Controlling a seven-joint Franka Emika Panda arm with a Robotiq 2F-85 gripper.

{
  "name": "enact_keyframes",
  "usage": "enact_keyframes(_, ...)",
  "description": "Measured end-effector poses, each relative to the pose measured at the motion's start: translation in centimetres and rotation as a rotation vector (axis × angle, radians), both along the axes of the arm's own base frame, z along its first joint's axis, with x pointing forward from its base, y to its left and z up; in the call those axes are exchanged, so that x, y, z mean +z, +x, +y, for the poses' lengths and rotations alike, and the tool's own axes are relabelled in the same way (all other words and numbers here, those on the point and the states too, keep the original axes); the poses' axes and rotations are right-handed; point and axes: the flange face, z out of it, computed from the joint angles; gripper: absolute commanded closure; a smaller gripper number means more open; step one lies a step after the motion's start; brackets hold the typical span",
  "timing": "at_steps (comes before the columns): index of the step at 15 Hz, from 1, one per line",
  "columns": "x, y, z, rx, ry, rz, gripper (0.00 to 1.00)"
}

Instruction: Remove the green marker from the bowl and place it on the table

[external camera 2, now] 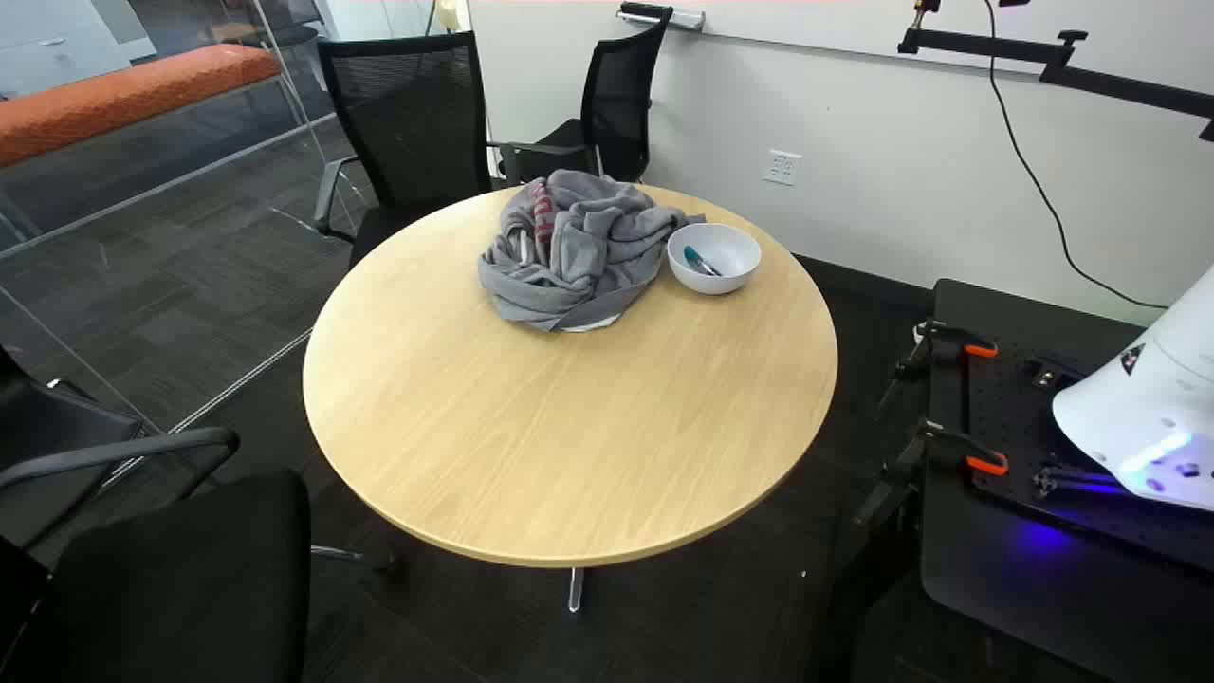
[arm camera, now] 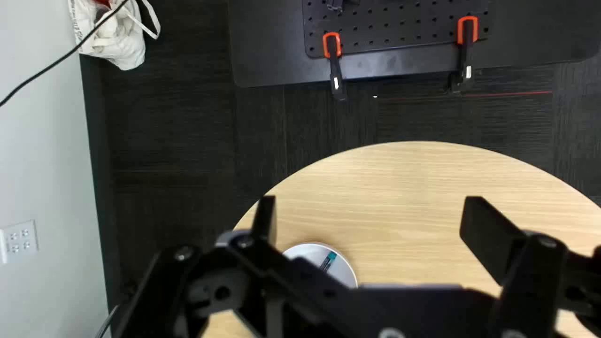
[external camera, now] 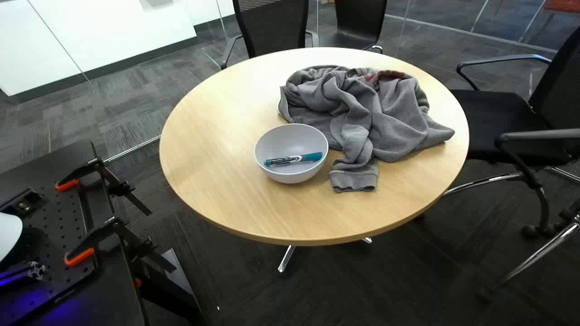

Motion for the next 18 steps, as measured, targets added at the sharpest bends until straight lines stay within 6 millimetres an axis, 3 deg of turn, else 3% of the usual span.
enact_keyframes(10,0.2,0.5,-0.1,-0.020,-0.002,-0.038,0.00)
enact_keyframes(13,0.0,1.9,-0.7,-0.076,-0.005,-0.111,0.00)
enact_keyframes(18,-2.0,6.0,-3.3,-0.227,-0.007,-0.238,0.00)
